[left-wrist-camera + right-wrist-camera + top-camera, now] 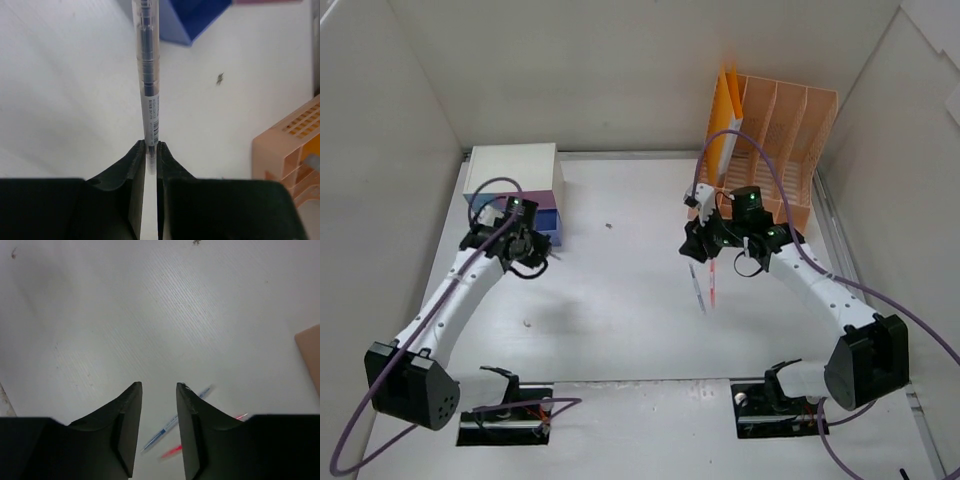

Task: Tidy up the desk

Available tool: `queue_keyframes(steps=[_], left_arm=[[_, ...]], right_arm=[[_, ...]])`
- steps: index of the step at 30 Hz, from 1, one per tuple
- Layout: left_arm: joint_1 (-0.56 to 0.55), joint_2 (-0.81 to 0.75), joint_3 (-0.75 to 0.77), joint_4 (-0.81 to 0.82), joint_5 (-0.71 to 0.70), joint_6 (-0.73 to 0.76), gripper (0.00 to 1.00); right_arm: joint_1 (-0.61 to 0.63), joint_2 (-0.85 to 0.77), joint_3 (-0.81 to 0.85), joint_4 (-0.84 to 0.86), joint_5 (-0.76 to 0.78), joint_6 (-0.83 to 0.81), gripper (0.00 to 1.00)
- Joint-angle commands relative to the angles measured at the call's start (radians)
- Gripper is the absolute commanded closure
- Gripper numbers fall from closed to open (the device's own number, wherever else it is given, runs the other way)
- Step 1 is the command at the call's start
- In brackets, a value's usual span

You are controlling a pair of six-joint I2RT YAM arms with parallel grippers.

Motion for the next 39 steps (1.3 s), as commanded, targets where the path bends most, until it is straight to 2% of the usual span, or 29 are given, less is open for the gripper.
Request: queue_keyframes(steps=[1,2,3,5,11,14,17,18,21,24,30,32,34,35,36,37,38,39], left_arm=[[0.098,0.017,0.096,-0.08,-0.082,0.057,1.0],[0.165,0.038,0.104,-0.059,-0.036,0.043,1.0],[0.197,0.054,0.111,-0.043,-0.013,0.028,1.0],[0.274,0.091,0.111,0.001,0.055,-0.035,1.0],[0.336,0.187,0.104,0.145,0.164,-0.184,1.0],[0.336,0.258,0.171,0.144,0.166,-0.189,1.0],[0.336,0.322,0.236,0.141,0.175,-0.199,1.0],[0.346,0.338,0.254,0.144,0.178,-0.205,1.0],[0.366,0.39,0.289,0.155,0.189,-0.213,1.0],[0.375,0.439,0.312,0.156,0.216,-0.221,1.0],[0.394,0.525,0.343,0.257,0.3,-0.239,0.99],[0.394,0.572,0.398,0.253,0.334,-0.212,0.95],[0.403,0.589,0.42,0.239,0.337,-0.196,0.82],[0.403,0.586,0.412,0.245,0.342,-0.196,0.76],[0.403,0.571,0.405,0.267,0.347,-0.195,0.66],[0.403,0.565,0.386,0.277,0.36,-0.193,0.63],[0.403,0.557,0.378,0.288,0.37,-0.19,0.59],[0.403,0.548,0.375,0.299,0.379,-0.185,0.58]], right_arm=[[-0.025,-0.056,-0.013,0.024,0.009,-0.002,0.72],[-0.032,-0.069,-0.024,0.018,0.014,-0.01,0.93],[-0.036,-0.077,-0.032,0.018,0.025,-0.014,0.98],[-0.045,-0.108,-0.056,0.018,0.031,-0.024,0.98],[-0.071,-0.165,-0.113,0.018,0.042,-0.022,0.98],[-0.076,-0.177,-0.133,0.018,0.045,-0.019,0.93],[-0.079,-0.181,-0.15,0.02,0.051,-0.019,0.79],[-0.082,-0.181,-0.153,0.021,0.052,-0.019,0.66],[-0.084,-0.186,-0.167,0.018,0.062,-0.022,0.51],[-0.096,-0.195,-0.182,0.018,0.071,-0.022,0.51],[-0.107,-0.212,-0.202,0.015,0.083,-0.021,0.5],[-0.105,-0.214,-0.205,0.014,0.085,-0.016,0.5],[-0.108,-0.217,-0.21,0.012,0.085,-0.017,0.46],[-0.107,-0.218,-0.213,0.012,0.085,-0.017,0.41],[-0.107,-0.218,-0.217,0.011,0.083,-0.024,0.39],[-0.107,-0.217,-0.219,0.007,0.083,-0.027,0.35],[-0.107,-0.217,-0.219,0.006,0.085,-0.027,0.35],[-0.105,-0.209,-0.222,0.006,0.085,-0.03,0.35]])
